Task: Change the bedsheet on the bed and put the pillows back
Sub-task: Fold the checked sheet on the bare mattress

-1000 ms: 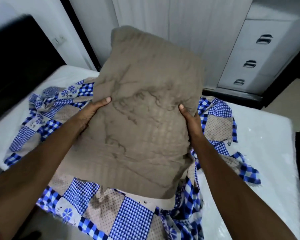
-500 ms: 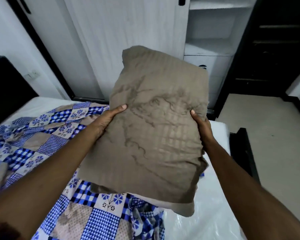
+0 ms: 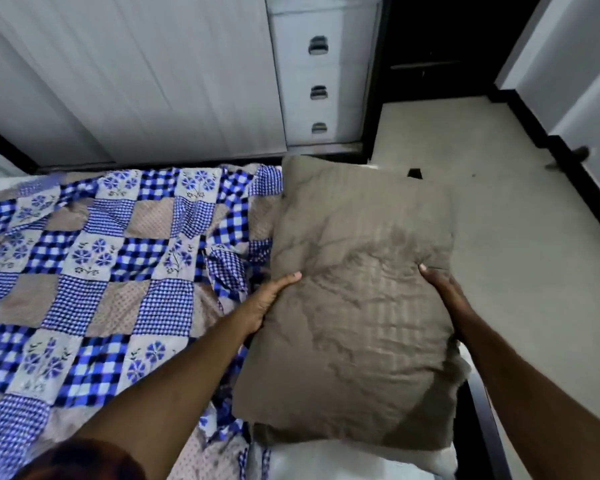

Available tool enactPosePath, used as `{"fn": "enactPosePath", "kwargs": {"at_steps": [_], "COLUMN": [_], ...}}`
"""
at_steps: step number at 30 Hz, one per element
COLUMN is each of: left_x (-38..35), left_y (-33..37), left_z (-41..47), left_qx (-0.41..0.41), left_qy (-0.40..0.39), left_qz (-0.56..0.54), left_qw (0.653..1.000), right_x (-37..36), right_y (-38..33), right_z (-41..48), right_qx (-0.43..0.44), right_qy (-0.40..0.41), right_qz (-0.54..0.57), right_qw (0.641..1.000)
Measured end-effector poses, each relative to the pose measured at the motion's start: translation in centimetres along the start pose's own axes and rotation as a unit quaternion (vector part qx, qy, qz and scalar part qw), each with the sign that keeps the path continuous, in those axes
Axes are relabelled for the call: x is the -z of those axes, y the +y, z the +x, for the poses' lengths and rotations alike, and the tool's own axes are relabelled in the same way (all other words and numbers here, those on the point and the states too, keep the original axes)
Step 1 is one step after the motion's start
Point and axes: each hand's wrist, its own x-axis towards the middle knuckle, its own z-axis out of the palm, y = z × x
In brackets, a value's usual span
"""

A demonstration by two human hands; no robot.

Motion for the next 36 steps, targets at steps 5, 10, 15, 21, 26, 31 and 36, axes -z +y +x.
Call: {"fn": "enactPosePath", "kwargs": {"at_steps": [5,10,15,21,26,31,36], "left_x": [2.8,4.6,7.2,8.6,11.7,14.4,14.7], "left_y": [-4.2,-2.1,-3.4,-2.8,-3.7,-7.2,-12.8], "left_z": [2.0,2.1,2.0,2.5,2.8,3.0,1.4], "left_qx": [0.019,-0.029,0.015,-0.134,-0.162,0.049,0.038], "left_qy": [0.004,0.0,0.046,0.181,0.355,0.314,0.305], "left_qz": [-0.033,-0.034,0.044,0.251,0.449,0.466,0.548], "left_qw": [0.999,0.999,0.998,0.941,0.804,0.826,0.778], "right_x": [-0.4,-2.3,-4.4,-7.7,-21.0,-28.9,-28.9], "right_y": [4.3,1.9,2.9,0.9,-0.3,3.9,7.3], "right_z": [0.8,0.8,0.3,0.0,-5.8,-7.7,-6.4], "right_qx": [-0.011,-0.015,-0.039,0.244,0.368,0.353,0.321], "right_qy": [-0.049,-0.042,-0.034,0.201,0.056,-0.042,-0.068], "right_qz": [0.015,0.006,-0.049,-0.371,-0.472,-0.586,-0.655], "right_qw": [0.999,0.999,0.997,0.873,0.799,0.729,0.681]}}
